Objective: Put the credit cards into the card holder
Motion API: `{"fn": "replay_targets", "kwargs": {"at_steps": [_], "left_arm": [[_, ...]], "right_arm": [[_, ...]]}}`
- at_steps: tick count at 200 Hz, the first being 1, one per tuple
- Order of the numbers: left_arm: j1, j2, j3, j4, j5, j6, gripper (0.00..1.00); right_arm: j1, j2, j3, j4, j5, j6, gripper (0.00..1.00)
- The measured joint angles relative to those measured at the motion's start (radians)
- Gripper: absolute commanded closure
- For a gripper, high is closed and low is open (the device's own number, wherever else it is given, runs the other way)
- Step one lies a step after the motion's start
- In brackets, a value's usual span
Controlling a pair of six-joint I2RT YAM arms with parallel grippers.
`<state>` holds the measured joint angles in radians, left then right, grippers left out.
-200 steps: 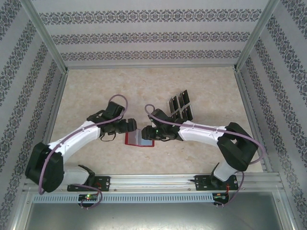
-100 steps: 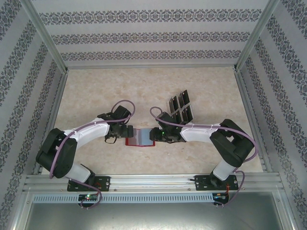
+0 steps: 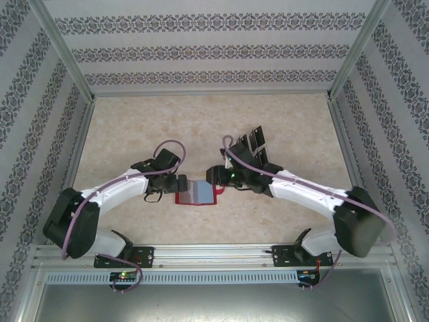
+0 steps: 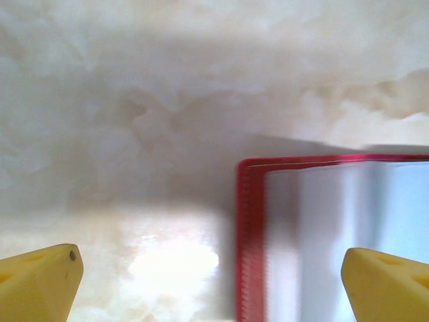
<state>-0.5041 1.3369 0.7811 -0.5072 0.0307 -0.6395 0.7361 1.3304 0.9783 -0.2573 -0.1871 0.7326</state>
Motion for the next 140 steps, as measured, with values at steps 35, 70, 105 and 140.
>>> {"fn": "replay_targets", "kwargs": {"at_steps": [35, 70, 105, 140], "left_arm": [[0.000, -0.074, 0.029, 0.002, 0.024, -0.024, 0.00], [0.000, -0.115, 0.061, 0.002, 0.021, -0.026, 0.00], [0.002, -0.120, 0.062, 0.000, 0.021, -0.026, 0.00], [0.002, -0.129, 0.052, 0.001, 0.020, -0.026, 0.00]], "right_arm": [[-0.098, 0.034, 0.174, -0.205, 0.116, -0.136, 0.50], [-0.145, 0.177, 0.261, -0.389, 0.191, -0.267, 0.56], [-0.145, 0.299, 0.272, -0.505, 0.237, -0.328, 0.59], [-0.145, 0.332, 0.266, -0.540, 0.275, -0.344, 0.63]]}}
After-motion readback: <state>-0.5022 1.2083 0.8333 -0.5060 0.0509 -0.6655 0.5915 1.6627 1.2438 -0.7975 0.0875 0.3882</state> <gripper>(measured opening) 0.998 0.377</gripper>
